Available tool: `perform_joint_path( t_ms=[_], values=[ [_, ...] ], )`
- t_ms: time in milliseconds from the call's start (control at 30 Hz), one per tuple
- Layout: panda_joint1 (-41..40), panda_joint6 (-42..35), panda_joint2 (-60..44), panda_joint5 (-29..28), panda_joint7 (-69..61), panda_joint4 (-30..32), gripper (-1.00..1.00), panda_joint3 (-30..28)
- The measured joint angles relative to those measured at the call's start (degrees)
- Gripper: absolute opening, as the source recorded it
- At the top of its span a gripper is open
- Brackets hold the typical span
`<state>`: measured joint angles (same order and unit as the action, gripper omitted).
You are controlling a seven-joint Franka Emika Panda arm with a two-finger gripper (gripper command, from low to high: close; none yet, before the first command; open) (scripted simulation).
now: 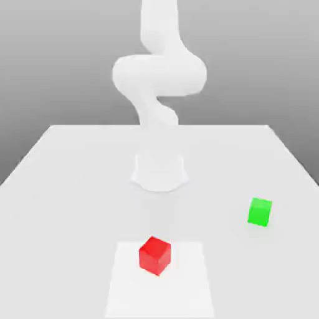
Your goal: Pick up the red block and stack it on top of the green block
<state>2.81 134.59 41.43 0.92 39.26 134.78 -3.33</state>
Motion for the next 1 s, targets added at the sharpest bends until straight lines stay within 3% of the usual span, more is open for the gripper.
perform_joint_path(
  t_ms=[233,467,700,1000],
  values=[
    [8.33,8.89,-14.66,2.68,-20.79,9.26,0.00,-8.96],
    [13.08,17.67,-29.08,4.38,-40.50,18.37,0.00,-13.17],
    [13.16,25.99,-40.59,-0.64,-52.60,25.89,0.00,-14.17],
    [10.66,34.26,-50.81,8.87,-60.56,24.54,0.00,-9.21]
  ],
)
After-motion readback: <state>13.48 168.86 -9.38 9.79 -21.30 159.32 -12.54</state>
